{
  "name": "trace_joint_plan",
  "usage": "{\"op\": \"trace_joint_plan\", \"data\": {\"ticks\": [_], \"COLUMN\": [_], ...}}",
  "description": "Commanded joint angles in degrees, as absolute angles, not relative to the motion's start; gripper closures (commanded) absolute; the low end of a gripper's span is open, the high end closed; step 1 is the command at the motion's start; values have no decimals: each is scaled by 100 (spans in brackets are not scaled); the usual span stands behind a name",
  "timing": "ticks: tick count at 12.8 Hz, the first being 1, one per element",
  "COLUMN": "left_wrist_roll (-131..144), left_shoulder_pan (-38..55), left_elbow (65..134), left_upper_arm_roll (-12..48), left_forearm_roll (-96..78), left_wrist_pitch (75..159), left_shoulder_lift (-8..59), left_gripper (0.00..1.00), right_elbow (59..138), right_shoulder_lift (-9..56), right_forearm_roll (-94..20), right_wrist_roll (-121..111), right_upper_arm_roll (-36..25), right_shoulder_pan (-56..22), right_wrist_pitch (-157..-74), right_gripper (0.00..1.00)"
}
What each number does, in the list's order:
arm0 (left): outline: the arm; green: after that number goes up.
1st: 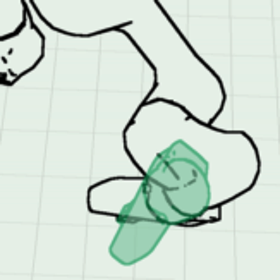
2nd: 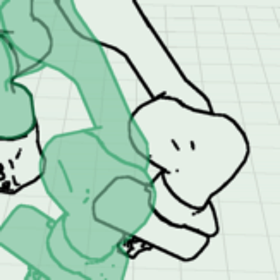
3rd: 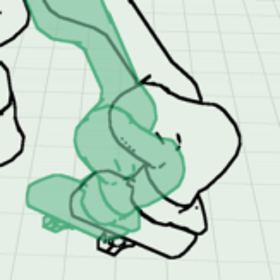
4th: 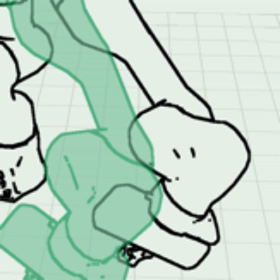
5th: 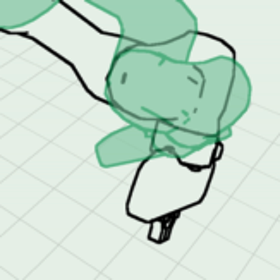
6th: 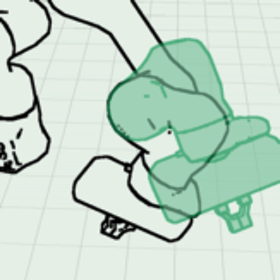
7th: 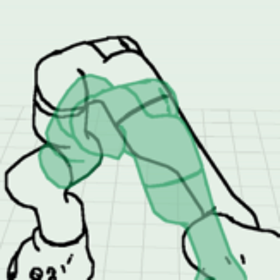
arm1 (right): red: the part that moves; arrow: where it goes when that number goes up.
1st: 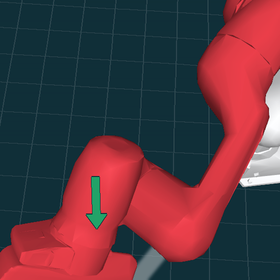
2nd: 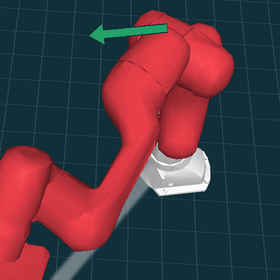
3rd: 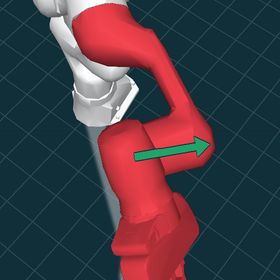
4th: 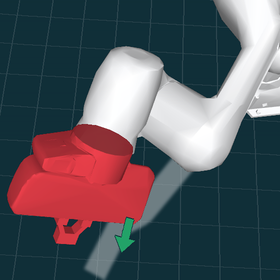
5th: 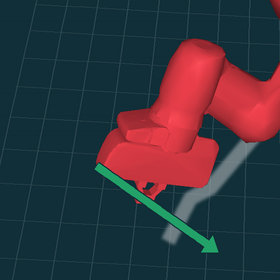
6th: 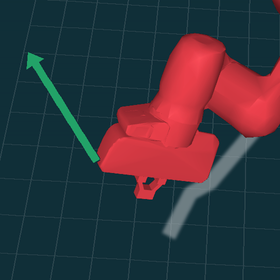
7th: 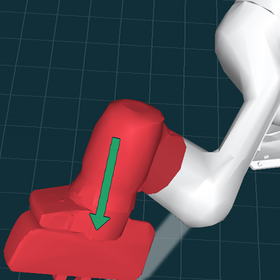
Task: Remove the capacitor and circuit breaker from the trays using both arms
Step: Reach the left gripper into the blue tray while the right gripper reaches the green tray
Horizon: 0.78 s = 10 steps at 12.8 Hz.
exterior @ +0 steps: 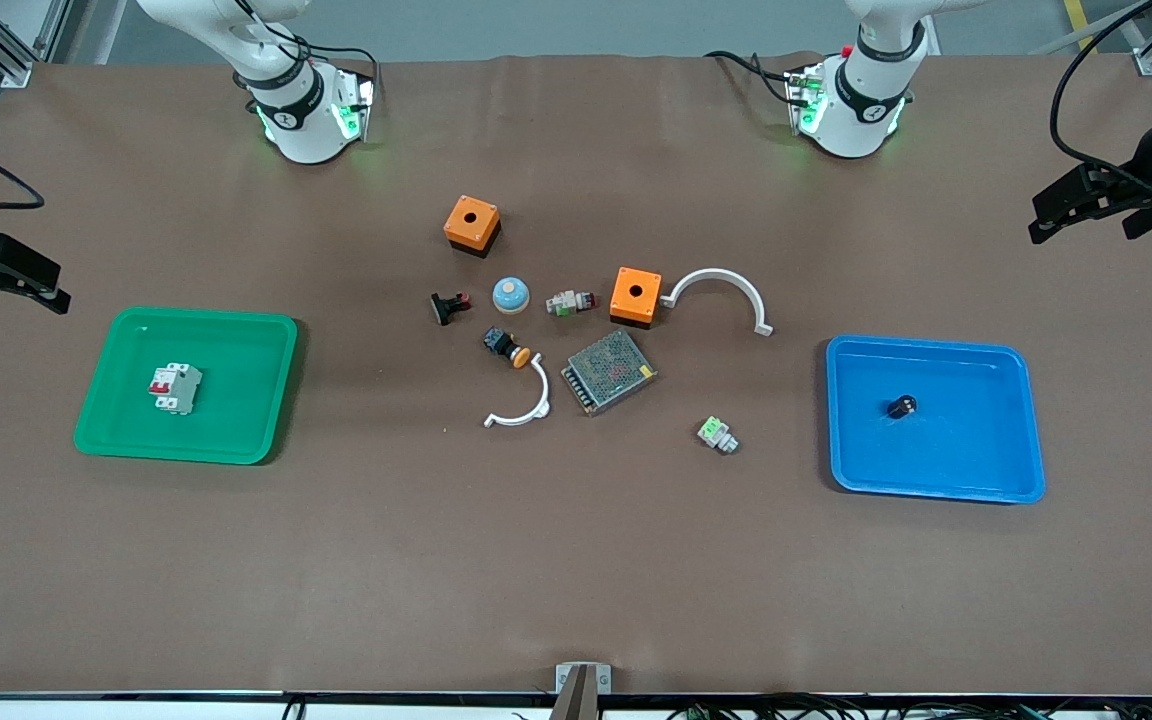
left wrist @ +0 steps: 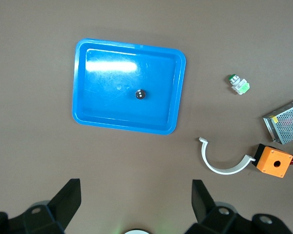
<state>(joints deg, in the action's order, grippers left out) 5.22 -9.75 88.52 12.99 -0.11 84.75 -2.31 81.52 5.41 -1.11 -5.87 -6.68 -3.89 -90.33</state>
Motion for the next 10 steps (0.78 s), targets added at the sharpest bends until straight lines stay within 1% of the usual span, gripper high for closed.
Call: {"op": "trace_joint_plan", "data": {"ticks": [1, 3, 5, 6, 8, 10], "left_wrist_roll": [484, 483, 440, 405, 518, 667], "left_shoulder_pan": [-984, -1028, -1028, -1046, -1203, -1291], "left_elbow": [8692, 8675, 8360, 8341, 8629, 9470], "left_upper_arm_roll": [1336, 1327, 1301, 1283, 1292, 1283], "left_forearm_roll": [53, 35, 61, 88, 193, 220], "left_wrist_pitch": [8358, 8358, 8358, 8393, 8847, 9655], "left_shoulder_lift": [-158, -132, 227, 394, 702, 721], "left_gripper": [0, 0, 0, 0, 0, 0], "right_elbow": [8068, 8068, 8068, 8068, 8068, 8068], "right_shoulder_lift": [580, 580, 580, 580, 580, 580], "right_forearm_roll": [-79, -79, -79, -79, -79, -97], "right_wrist_roll": [-519, -519, -519, -519, -519, -519], "right_upper_arm_roll": [-729, -729, -729, -729, -729, -729], "right_shoulder_pan": [-475, -475, -475, -475, -475, -475], "right_wrist_pitch": [-9026, -9026, -9026, -9026, -9026, -9026], "right_gripper": [0, 0, 0, 0, 0, 0]}}
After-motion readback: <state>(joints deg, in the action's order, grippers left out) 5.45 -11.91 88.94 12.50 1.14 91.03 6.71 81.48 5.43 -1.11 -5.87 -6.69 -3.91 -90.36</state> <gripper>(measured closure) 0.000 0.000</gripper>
